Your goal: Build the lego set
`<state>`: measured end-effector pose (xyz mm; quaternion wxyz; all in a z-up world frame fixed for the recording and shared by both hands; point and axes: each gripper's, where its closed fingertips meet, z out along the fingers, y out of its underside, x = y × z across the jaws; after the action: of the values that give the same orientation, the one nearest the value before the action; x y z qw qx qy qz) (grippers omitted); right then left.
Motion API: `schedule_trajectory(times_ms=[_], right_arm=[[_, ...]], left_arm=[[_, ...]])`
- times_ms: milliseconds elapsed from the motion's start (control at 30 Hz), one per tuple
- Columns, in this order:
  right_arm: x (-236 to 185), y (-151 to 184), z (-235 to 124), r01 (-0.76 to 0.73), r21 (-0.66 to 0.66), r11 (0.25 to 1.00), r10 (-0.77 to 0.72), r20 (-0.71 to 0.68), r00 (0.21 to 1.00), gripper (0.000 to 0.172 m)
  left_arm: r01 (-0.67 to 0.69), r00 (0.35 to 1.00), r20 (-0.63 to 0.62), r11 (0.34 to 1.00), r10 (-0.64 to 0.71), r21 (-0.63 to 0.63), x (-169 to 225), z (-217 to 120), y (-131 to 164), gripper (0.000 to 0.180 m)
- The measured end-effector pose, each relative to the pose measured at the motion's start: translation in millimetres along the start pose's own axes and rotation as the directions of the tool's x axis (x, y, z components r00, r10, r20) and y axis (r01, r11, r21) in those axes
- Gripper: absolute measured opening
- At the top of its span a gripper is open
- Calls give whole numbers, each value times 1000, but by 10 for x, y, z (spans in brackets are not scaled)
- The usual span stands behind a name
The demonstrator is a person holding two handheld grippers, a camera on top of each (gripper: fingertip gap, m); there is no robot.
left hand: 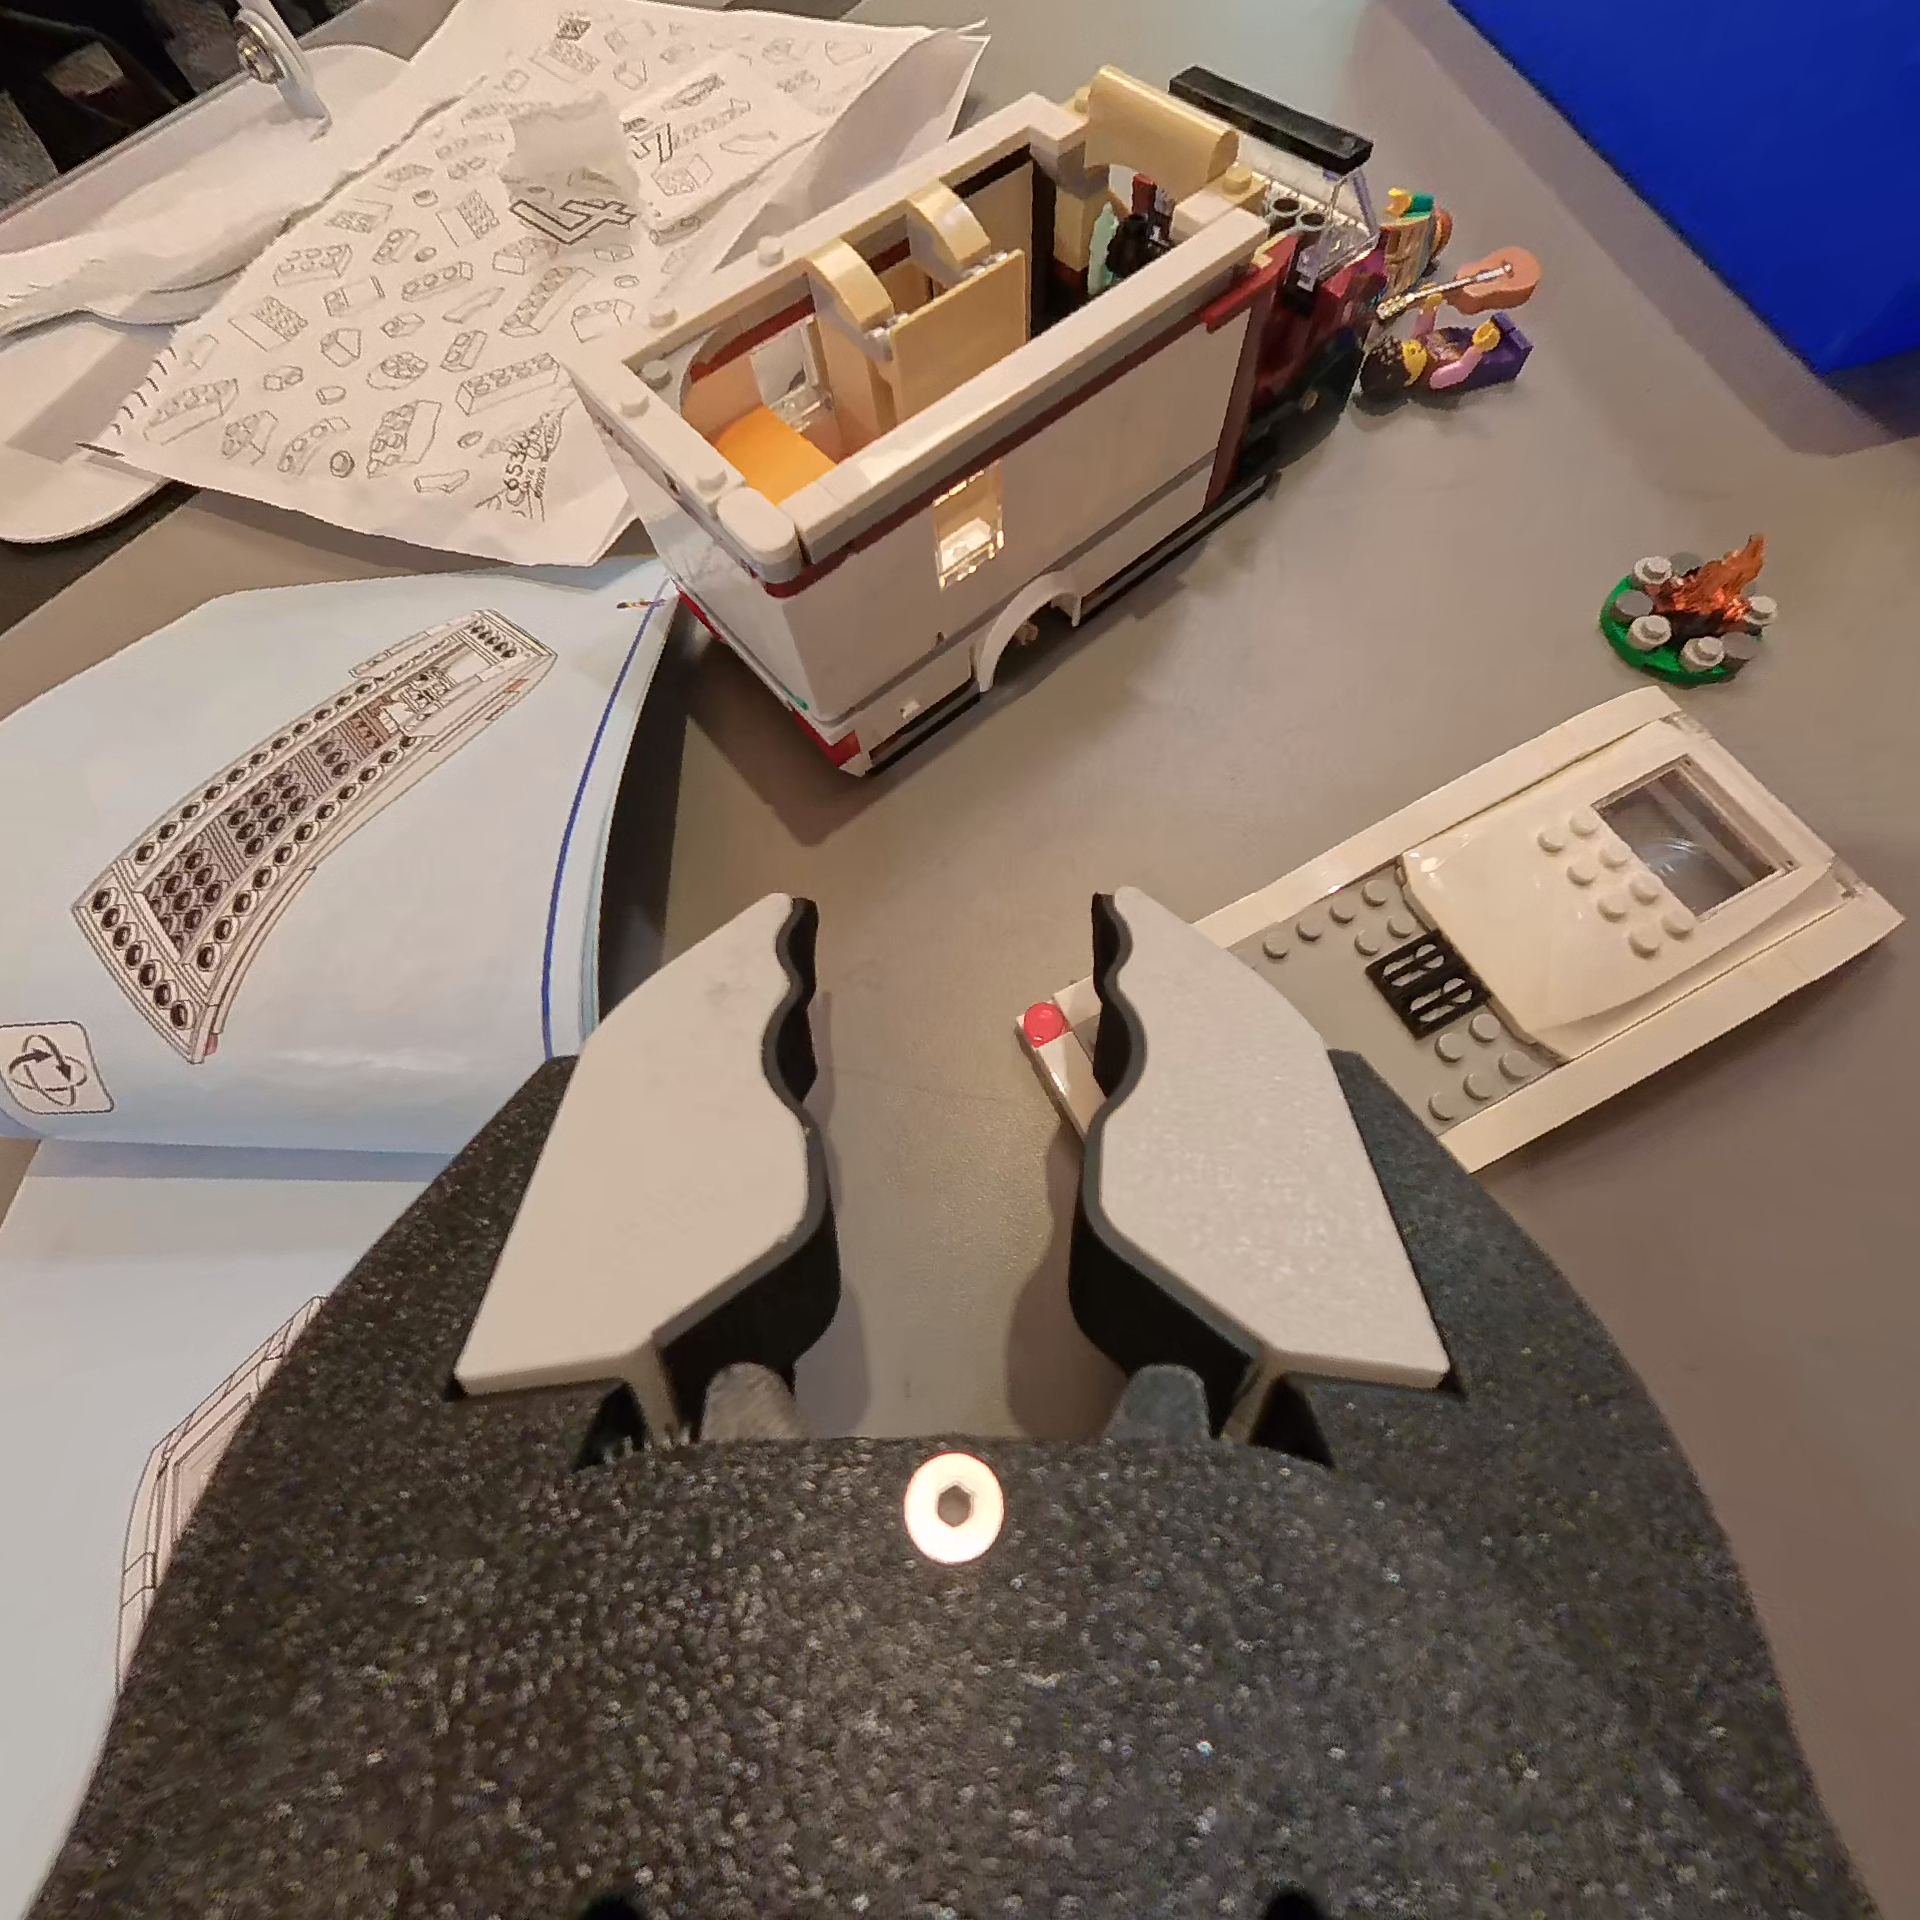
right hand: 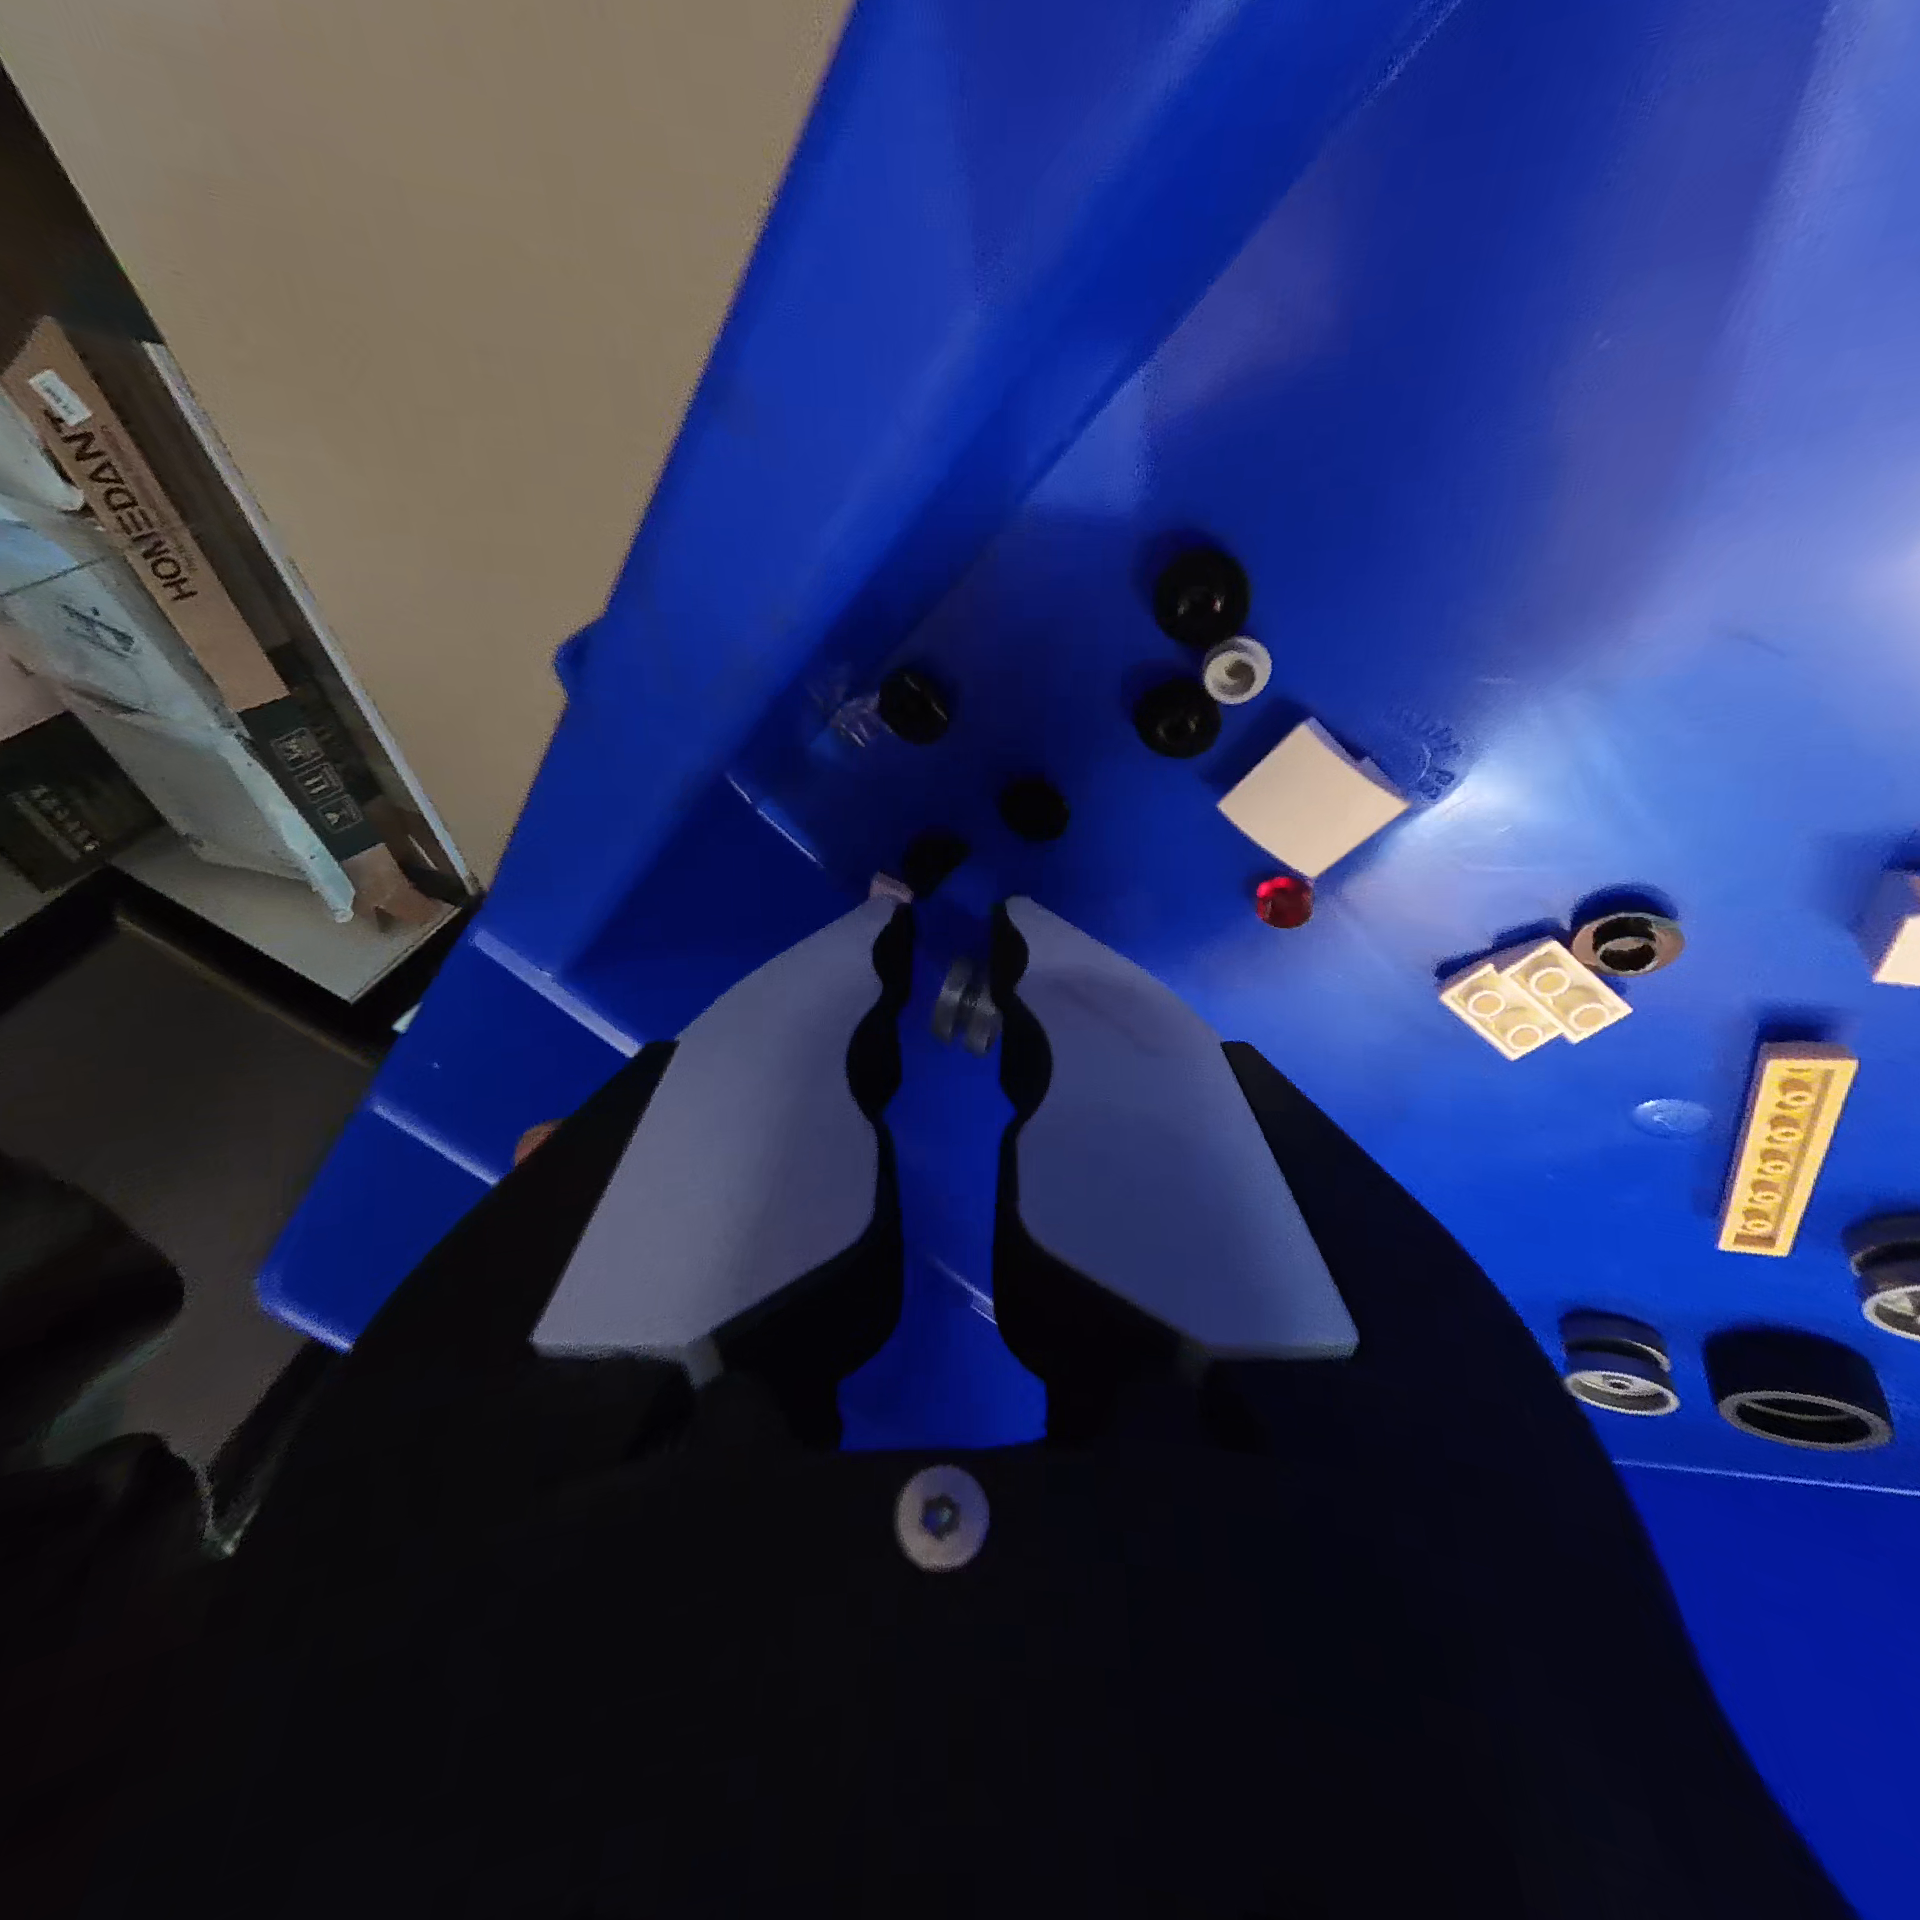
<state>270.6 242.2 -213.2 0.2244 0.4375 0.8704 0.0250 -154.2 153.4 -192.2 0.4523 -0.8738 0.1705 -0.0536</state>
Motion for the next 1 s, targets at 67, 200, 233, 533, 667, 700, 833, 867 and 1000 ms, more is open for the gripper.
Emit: schedule_trajectory(times_ms=[67, 200, 233, 533, 667, 700, 833, 867, 1000], right_arm=[[-9, -11, 3, -14, 2, 1000, 14, -14, 1000, 14], [-20, -24, 16, -29, -5, 1000, 29, -53, 998, 11], [-18, -23, 17, -31, -10, 999, 30, -65, 997, 10], [-218, -107, -107, -27, 122, 992, 11, 132, 991, 5], [-218, -95, -26, -19, 80, 997, 6, 163, 987, 0], [-211, -87, 1, -18, 65, 998, 7, 167, 986, 0], [-166, -32, 75, -19, 7, 1000, 18, 156, 988, 0], [-151, -23, 72, -20, 4, 1000, 19, 147, 989, 0], [31, 54, 17, -48, 0, 999, 48, 46, 998, 0]], left_arm=[[2, 1000, -1, 1000, -2, 3, 0, -2, -4, 52], [3, 1000, -2, 1000, -3, 7, 0, -7, -9, 52], [2, 1000, -1, 1000, -2, 9, 0, -9, -10, 52], [-2, 1000, 4, 1000, 2, 12, -2, -12, -14, 52], [1, 1000, 4, 1000, -1, 13, -6, -13, -15, 52], [3, 1000, 4, 1000, -3, 14, -7, -13, -15, 52], [7, 1000, 2, 1000, -7, 15, -10, -15, -16, 52], [7, 1000, 2, 1000, -7, 16, -11, -16, -17, 52], [8, 1000, 0, 1000, -8, 15, -9, -15, -16, 52]])
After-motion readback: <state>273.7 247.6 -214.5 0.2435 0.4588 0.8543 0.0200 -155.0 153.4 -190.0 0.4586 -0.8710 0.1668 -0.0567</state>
